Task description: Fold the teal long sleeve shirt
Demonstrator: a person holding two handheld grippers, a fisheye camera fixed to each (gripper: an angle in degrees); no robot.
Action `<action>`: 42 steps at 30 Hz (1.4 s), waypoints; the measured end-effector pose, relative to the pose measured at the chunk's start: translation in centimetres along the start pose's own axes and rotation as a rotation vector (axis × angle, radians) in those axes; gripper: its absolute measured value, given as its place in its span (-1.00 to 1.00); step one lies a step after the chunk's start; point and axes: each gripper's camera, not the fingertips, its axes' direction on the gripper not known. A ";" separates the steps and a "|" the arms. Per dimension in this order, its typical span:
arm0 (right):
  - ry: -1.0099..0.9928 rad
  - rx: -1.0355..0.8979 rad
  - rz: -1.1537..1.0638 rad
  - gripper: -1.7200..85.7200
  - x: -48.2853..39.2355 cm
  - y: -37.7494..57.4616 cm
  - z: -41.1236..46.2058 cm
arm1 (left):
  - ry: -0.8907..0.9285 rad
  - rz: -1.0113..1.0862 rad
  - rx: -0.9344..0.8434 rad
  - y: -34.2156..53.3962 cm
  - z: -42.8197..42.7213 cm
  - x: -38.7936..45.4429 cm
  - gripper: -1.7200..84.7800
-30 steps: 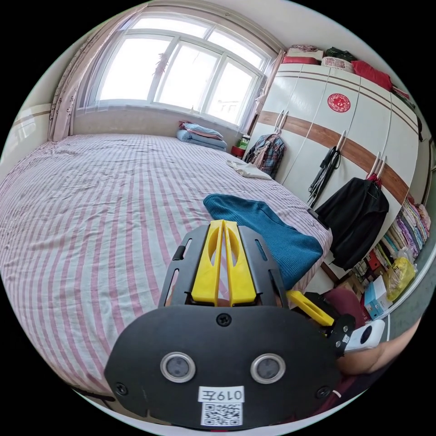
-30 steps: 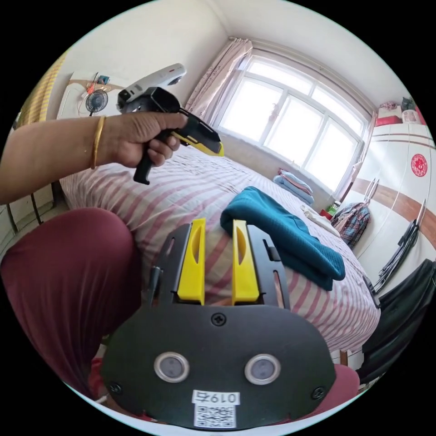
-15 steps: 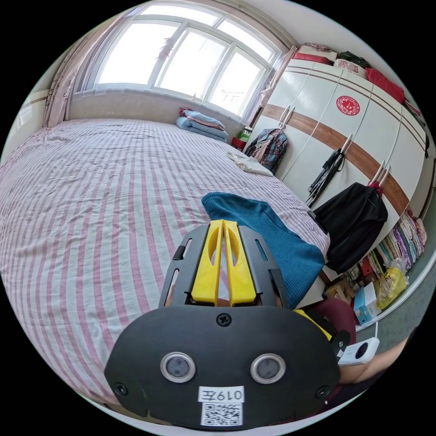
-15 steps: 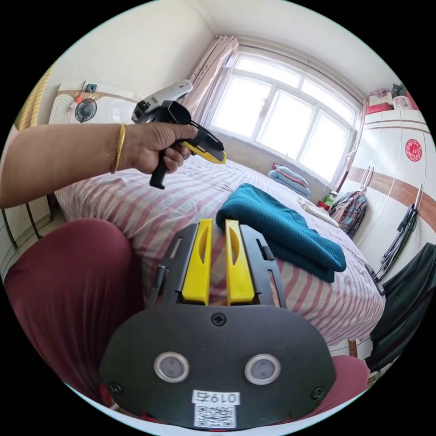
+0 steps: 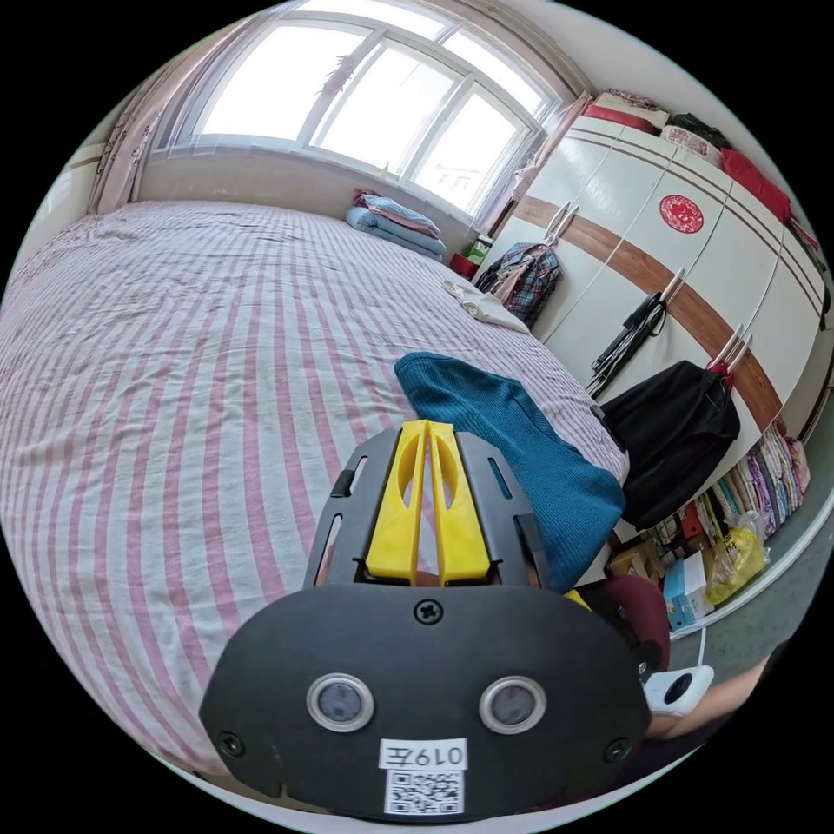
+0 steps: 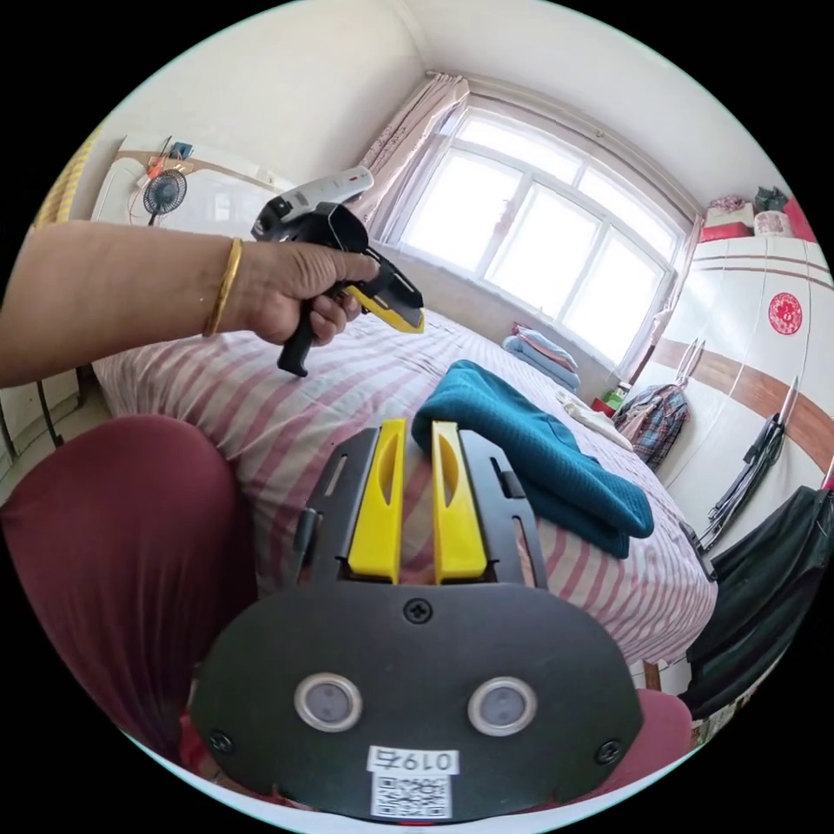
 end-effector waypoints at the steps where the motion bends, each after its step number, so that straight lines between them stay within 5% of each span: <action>1: 0.000 -0.011 -0.002 -0.87 -0.2 0.1 0.3 | 0.002 -0.009 -0.007 -0.3 0.4 -0.5 -0.93; 17: -0.151 0.025 0.171 -0.98 3.2 2.8 -0.4 | 0.244 -0.254 -0.275 -10.2 11.2 -9.4 -0.69; 30: -0.235 0.051 0.198 -0.98 4.0 5.6 0.8 | 0.426 -0.460 -0.367 -16.2 20.5 -16.7 -0.74; 42: -0.323 0.039 0.206 -0.98 3.7 7.7 2.1 | 0.308 -0.376 -0.430 -19.4 22.4 -18.5 -0.88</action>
